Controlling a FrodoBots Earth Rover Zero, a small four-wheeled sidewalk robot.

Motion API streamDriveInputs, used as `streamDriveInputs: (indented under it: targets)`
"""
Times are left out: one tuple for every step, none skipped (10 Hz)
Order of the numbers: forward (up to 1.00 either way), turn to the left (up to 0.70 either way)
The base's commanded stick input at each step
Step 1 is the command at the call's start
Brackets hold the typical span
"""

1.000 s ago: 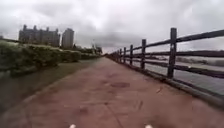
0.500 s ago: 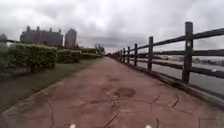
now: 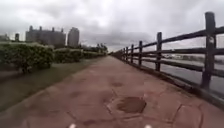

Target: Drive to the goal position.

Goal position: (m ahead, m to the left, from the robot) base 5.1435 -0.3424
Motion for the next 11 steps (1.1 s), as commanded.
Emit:
streamDriveInputs:
  targets:
    - [0.98, 0.00]
    - [0.98, 0.00]
    - [0.98, 0.00]
    - [0.98, 0.00]
    - [0.98, 0.00]
    - [0.99, 0.00]
    - [0.99, 0.00]
    - [1.00, 0.00]
    - [1.00, 0.00]
    - [1.00, 0.00]
    - [0.94, 0.00]
